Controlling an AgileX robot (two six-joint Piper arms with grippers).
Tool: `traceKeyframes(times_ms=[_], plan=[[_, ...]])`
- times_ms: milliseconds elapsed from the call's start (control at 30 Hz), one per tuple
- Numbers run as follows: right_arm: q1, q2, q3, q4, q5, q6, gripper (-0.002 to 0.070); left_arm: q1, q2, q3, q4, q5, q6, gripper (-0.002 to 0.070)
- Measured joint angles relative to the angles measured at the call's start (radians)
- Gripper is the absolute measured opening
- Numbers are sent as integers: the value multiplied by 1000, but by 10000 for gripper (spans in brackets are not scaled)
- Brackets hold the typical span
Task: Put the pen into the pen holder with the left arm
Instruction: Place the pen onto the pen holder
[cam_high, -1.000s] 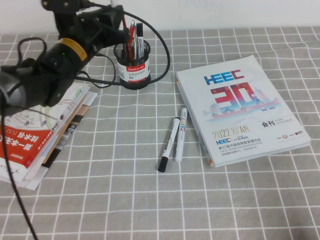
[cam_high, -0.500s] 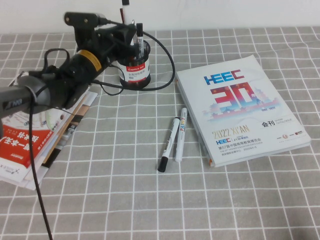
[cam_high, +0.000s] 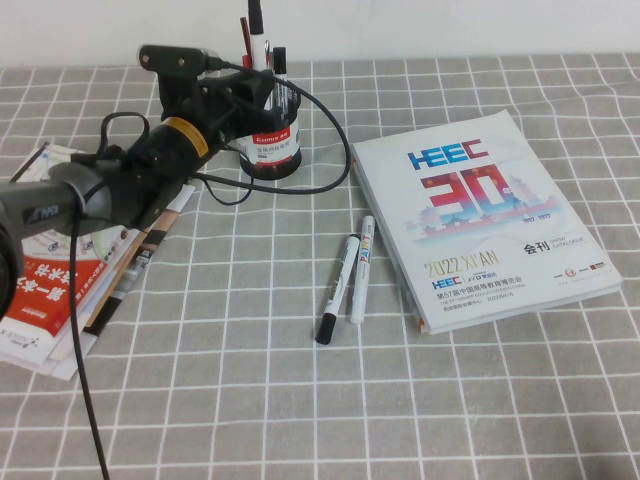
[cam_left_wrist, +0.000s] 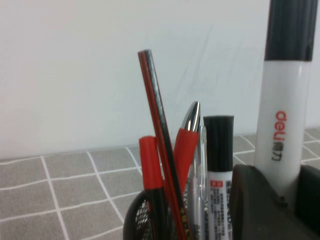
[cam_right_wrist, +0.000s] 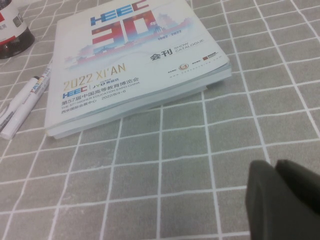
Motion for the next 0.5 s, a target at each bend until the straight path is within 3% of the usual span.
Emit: traceKeyframes(times_ms=[300, 500], plan=[[0, 0, 0, 0, 0, 0, -15, 0, 1, 0, 0, 6, 47, 122], [0, 0, 0, 0, 0, 0, -15, 0, 1, 0, -2, 40, 54, 225]])
